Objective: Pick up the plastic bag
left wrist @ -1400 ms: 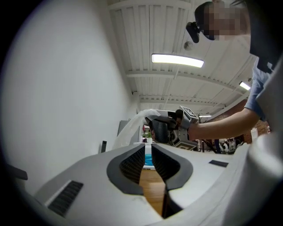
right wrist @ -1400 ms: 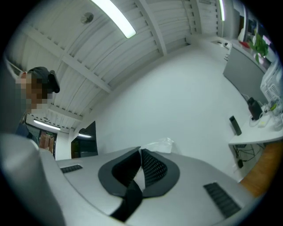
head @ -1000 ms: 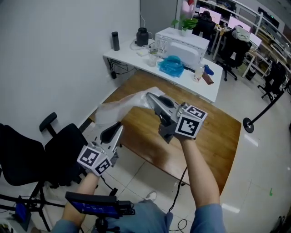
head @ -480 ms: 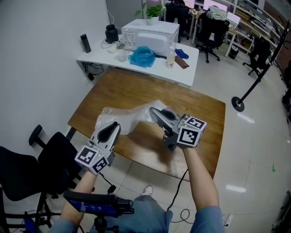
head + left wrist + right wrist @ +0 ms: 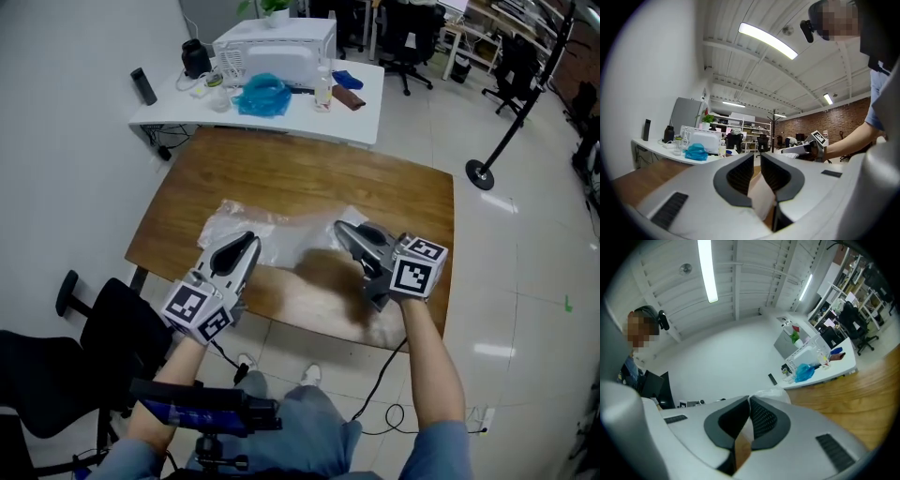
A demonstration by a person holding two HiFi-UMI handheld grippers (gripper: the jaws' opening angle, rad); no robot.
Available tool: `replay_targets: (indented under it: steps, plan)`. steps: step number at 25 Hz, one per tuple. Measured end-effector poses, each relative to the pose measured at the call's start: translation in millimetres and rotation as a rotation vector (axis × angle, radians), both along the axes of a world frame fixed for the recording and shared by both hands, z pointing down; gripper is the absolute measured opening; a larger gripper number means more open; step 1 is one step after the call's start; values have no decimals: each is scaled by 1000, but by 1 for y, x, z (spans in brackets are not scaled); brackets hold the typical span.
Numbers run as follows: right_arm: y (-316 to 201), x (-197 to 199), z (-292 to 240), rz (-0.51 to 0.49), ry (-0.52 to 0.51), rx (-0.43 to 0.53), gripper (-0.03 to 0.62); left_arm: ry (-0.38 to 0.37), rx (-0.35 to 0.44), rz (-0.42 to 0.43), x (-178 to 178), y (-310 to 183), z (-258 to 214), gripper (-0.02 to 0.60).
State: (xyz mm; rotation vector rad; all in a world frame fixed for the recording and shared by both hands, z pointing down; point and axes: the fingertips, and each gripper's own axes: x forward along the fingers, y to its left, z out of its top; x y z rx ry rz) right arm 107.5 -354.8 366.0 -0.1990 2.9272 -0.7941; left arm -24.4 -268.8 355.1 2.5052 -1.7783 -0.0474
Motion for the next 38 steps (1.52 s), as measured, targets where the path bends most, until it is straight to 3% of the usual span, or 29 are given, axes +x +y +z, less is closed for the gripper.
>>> replay_targets:
  steps: [10, 15, 17, 25, 29, 30, 32, 38]
  plan:
    - [-4, 65, 66, 103, 200, -90, 0, 33, -35, 67, 4, -21, 17, 60]
    - [-4, 93, 101, 156, 291, -133, 2, 46, -43, 114, 34, -31, 23, 60]
    - [-5, 105, 116, 189, 339, -142, 32, 43, -49, 139, 51, -33, 28, 60]
    - [-5, 145, 166, 278, 560, -120, 32, 40, -79, 247, 122, -45, 47, 60]
    - [-2, 155, 184, 269, 659, -99, 34, 42, -92, 283, 148, -51, 53, 60]
    - [-1, 157, 188, 270, 681, -94, 39, 40, -95, 290, 152, -51, 55, 60]
    - [-3, 162, 195, 279, 716, -89, 125, 35, -101, 303, 160, -53, 58, 60]
    - [-21, 189, 199, 401, 751, -61, 134, 22, -118, 317, 168, -61, 66, 60]
